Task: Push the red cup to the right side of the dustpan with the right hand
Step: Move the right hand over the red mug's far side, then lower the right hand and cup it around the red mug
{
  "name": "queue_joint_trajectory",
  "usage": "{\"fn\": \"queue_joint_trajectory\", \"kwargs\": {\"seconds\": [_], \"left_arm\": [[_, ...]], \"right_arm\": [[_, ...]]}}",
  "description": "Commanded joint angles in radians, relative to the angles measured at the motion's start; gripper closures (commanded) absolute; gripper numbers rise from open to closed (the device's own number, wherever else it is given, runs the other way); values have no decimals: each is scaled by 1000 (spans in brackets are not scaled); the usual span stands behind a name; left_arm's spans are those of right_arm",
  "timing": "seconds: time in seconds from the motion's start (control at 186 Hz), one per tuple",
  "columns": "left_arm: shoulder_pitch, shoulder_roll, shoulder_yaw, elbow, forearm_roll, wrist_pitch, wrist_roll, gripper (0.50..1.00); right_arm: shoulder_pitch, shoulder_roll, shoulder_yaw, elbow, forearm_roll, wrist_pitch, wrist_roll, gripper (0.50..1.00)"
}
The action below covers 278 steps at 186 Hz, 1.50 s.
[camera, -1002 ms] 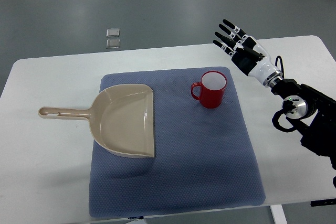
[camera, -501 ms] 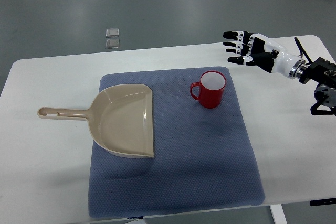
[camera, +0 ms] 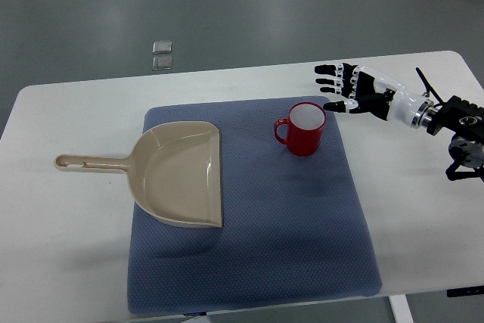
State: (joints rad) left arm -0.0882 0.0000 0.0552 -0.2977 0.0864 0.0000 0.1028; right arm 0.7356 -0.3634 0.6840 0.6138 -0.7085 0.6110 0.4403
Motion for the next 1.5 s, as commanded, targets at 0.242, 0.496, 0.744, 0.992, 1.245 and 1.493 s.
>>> {"fn": "queue_joint_trajectory", "kwargs": {"seconds": [0.242,0.496,0.744,0.992,1.245,1.493], "left_arm": [[1,0,2,-1,0,2,0,500],[4,0,2,9,0,2,0,500],[4,0,2,5,0,2,0,500],[7,0,3,11,0,2,0,500],[13,0,3,11,0,2,0,500],[12,0,3,12,0,2,0,500]], "right_arm": [[-30,21,-1,0,1,-19,31,566],[-65,24,-1,0,0,-50,63,566],[-91,32,-1,0,0,-65,97,566],[-104,70,0,0,0,-129,104,566],[-125,126,-1,0,0,-189,129,566],[-144,156,-1,0,-2,-198,141,566]]}}
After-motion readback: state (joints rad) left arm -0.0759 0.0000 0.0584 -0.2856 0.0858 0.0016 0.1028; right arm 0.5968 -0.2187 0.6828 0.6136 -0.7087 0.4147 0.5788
